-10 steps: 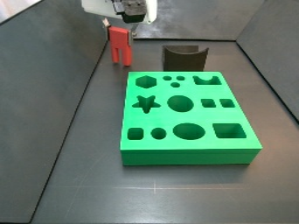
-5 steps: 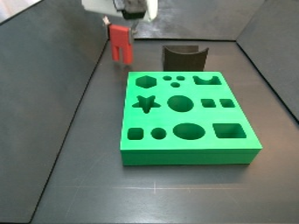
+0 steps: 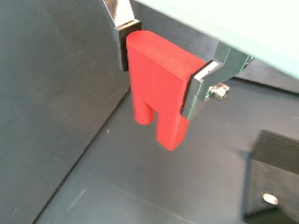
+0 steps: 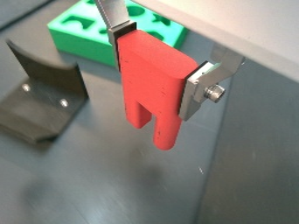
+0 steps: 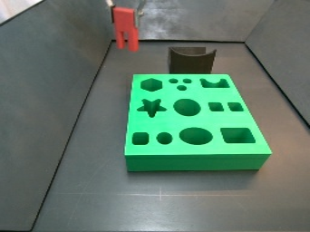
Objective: Pick up the square-circle object. Move up. Rotate the square-circle object. Move to above the board. Insert the square-circle object.
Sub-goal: Rotate the square-circle object.
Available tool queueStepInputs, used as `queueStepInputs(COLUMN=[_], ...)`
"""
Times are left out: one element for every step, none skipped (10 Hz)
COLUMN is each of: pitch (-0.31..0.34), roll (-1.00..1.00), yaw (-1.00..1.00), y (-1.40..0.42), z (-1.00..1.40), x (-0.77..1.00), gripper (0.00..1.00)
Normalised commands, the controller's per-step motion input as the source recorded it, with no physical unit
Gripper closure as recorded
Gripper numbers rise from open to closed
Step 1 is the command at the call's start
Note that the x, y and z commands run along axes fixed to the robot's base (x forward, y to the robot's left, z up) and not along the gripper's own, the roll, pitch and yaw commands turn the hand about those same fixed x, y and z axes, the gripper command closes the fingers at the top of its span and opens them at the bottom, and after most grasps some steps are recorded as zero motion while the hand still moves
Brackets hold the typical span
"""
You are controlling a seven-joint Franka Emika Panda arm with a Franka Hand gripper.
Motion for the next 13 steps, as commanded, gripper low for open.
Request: queueStepInputs(pitch=[0.055, 0.067, 0.068, 0.076, 0.079, 0.082, 0.08, 0.078, 0.078, -0.007, -0.008, -0.011, -0.013], roll=[0.0, 0.0, 0.01, 0.02, 0.02, 0.03, 0.04, 0.05, 0.05, 0.01, 0.01, 0.0, 0.0], yaw=[0.02, 0.03, 0.03, 0.03, 0.03, 0.03, 0.03, 0.03, 0.03, -1.0, -1.0, -1.0, -1.0], y=[-0.14, -0.12, -0.11, -0.09, -0.08, -0.05, -0.04, -0.02, -0.02, 0.0, 0.0, 0.02, 0.01], z=[1.0, 1.0, 1.0, 1.0, 0.94, 0.72, 0.56, 0.34, 0.24, 0.0, -0.02, -0.01, -0.01], x=[0.29, 0.24, 0.21, 0.18, 0.15, 0.08, 0.05, 0.03, 0.02, 0.0, 0.01, 0.01, 0.01], gripper=[1.0, 1.0, 1.0, 1.0, 1.0, 1.0, 1.0, 1.0, 1.0, 1.0, 1.0, 1.0, 1.0])
